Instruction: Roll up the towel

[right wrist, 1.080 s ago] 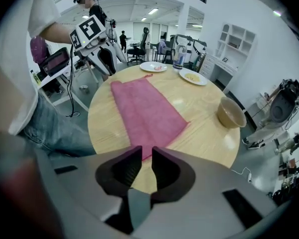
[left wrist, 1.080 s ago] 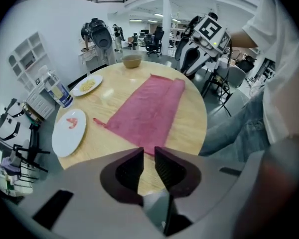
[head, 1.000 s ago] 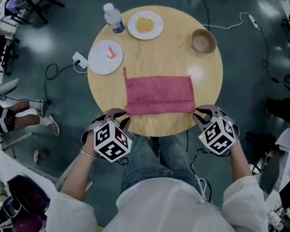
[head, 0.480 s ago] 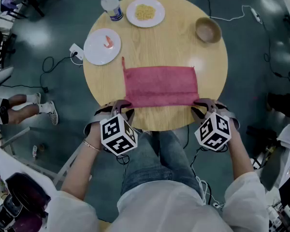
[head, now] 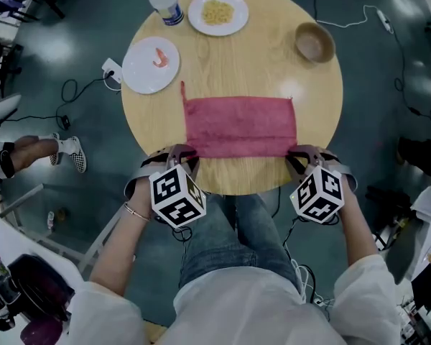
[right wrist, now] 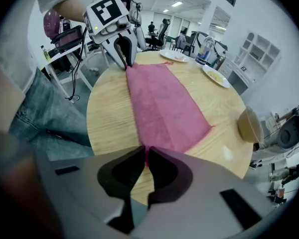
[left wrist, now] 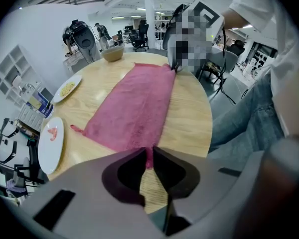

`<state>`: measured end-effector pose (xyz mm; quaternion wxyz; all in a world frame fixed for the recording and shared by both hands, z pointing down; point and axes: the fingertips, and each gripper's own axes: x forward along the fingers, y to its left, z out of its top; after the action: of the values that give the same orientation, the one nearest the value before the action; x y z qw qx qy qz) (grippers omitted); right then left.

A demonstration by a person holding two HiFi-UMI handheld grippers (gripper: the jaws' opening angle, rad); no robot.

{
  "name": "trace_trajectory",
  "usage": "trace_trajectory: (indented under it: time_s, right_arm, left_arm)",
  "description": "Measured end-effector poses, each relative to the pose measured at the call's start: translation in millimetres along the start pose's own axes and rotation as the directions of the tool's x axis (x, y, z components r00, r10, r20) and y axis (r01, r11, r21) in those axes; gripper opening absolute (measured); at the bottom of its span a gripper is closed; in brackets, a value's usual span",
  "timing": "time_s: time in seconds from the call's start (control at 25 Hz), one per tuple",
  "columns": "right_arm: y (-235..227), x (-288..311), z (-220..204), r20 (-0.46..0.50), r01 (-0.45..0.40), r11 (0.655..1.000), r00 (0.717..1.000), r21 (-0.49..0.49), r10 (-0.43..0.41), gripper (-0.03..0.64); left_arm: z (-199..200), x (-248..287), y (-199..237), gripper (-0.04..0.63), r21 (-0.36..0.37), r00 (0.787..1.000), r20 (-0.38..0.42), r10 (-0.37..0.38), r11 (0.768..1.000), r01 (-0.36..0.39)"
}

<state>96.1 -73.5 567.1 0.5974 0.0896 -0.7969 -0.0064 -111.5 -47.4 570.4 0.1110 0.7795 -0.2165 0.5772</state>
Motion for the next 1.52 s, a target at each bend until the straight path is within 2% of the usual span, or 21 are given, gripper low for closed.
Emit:
trace_trajectory:
  time_s: [0.28, 0.4, 0.64, 1.04, 1.52]
  right_arm:
    - [18.9, -10.4, -6.8, -0.01, -0.054, 0.998, 0.998, 0.026, 0.054, 0.023]
    - [20.5, -19.1, -7.3, -0.002, -0.079, 0.996, 0.997, 0.047, 0.079, 0.023]
    - [-4.4, -25.8, 2.3, 0.008, -0.082, 0.994, 0.997, 0.07, 0.082, 0.023]
    - [-40.3, -12.5, 9.8, 0.008, -0.087, 0.993, 0.996, 0.085, 0.087, 0.025]
    - [-55.3, 2.8, 10.8, 0.007, -0.071, 0.993, 0.997, 0.095, 0.071, 0.042]
  left_arm:
    - [-4.3, -9.8, -26.2, 0.031, -0.018, 0.996, -0.009, -0.091, 0.996, 0.091]
    - [-3.7, -15.8, -27.6, 0.031, -0.034, 0.995, -0.013, -0.101, 0.994, 0.101]
    - [2.4, -20.8, -8.7, 0.031, -0.063, 0.993, -0.023, -0.116, 0.991, 0.115]
    - [10.4, -7.4, 29.0, 0.032, -0.12, 0.994, -0.049, -0.102, 0.988, 0.095]
    - [10.4, 3.2, 42.9, 0.043, -0.166, 0.995, -0.048, -0.091, 0.983, 0.082]
